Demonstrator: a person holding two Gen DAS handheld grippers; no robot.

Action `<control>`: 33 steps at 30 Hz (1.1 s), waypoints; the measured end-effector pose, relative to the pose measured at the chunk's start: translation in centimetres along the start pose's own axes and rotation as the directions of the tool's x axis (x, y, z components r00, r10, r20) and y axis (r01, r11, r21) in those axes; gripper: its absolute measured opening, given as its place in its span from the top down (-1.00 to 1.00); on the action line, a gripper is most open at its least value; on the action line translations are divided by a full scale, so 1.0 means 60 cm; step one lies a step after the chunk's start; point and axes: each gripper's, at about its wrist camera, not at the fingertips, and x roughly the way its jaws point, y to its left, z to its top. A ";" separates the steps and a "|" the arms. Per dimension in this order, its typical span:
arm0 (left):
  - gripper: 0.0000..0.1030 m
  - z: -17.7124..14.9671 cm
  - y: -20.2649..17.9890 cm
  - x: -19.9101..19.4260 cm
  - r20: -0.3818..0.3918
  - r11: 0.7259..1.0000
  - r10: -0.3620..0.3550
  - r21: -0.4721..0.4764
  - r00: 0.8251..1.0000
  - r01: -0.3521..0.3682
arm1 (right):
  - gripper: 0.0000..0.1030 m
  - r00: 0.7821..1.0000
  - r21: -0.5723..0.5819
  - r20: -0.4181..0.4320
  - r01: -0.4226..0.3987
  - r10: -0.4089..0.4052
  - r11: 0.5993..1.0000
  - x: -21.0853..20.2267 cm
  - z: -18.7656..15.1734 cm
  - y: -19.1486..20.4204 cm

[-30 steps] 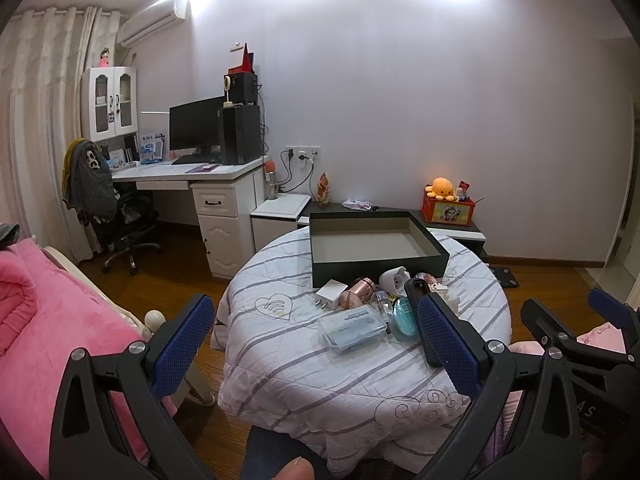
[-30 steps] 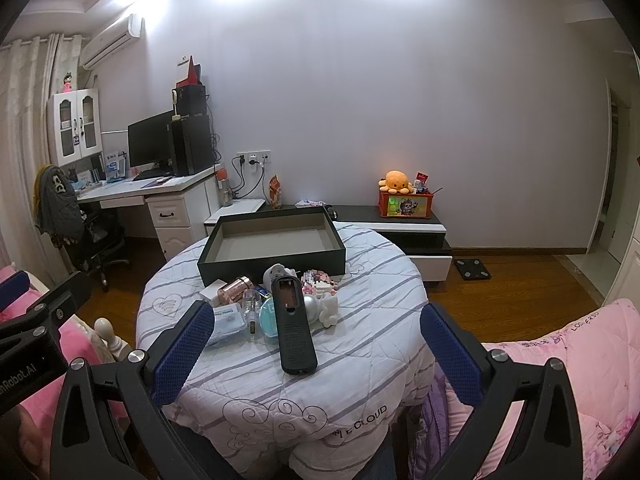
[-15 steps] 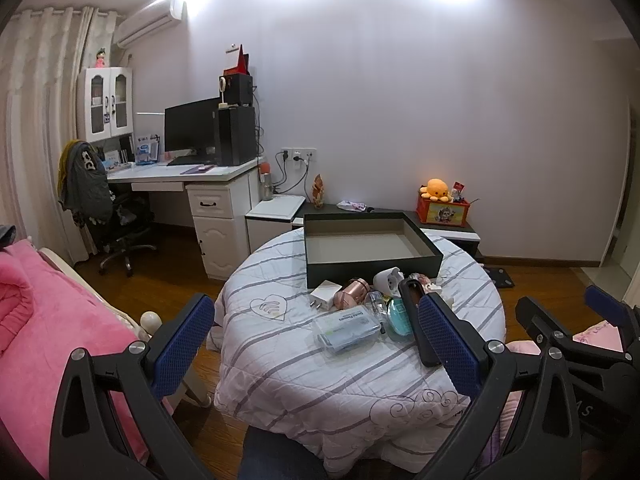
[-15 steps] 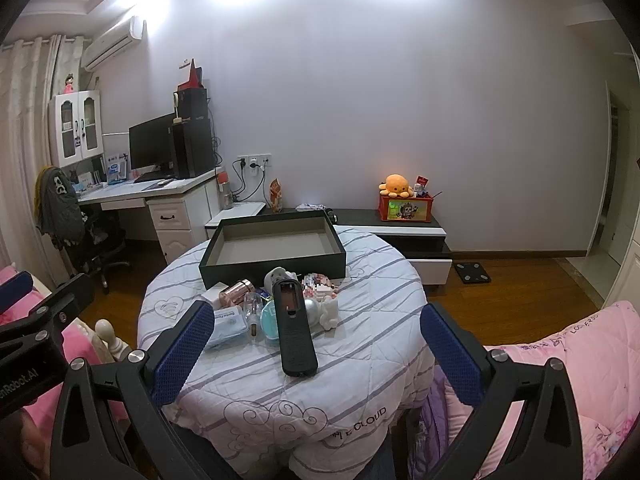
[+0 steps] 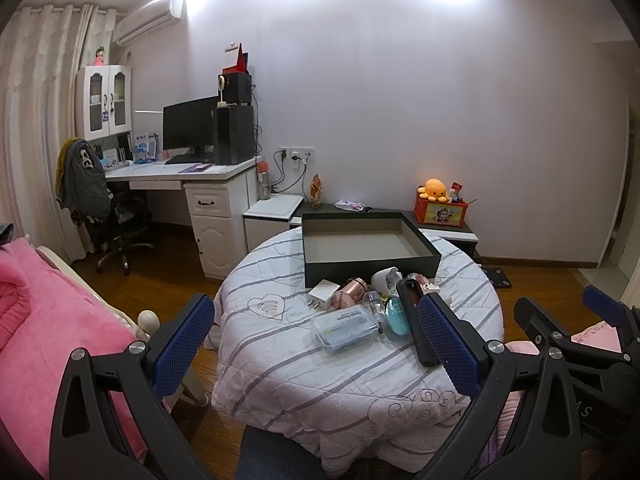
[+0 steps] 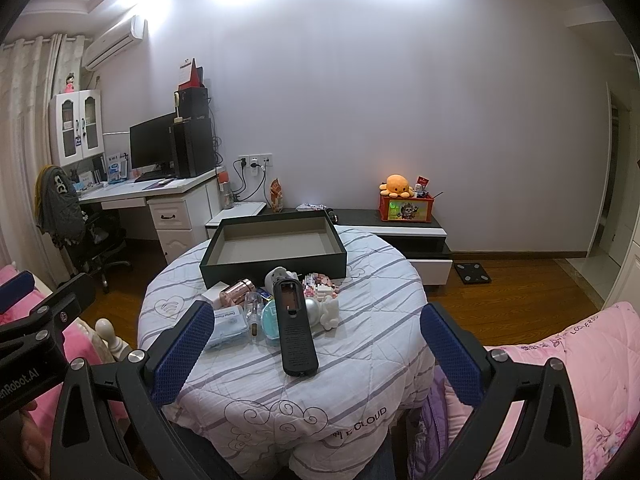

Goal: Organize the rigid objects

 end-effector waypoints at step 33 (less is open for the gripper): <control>-1.00 -0.038 0.009 0.099 -0.047 0.998 0.017 0.058 0.999 -0.014 | -1.00 0.994 -0.030 -0.106 -0.026 0.022 0.999 0.101 -0.026 -0.005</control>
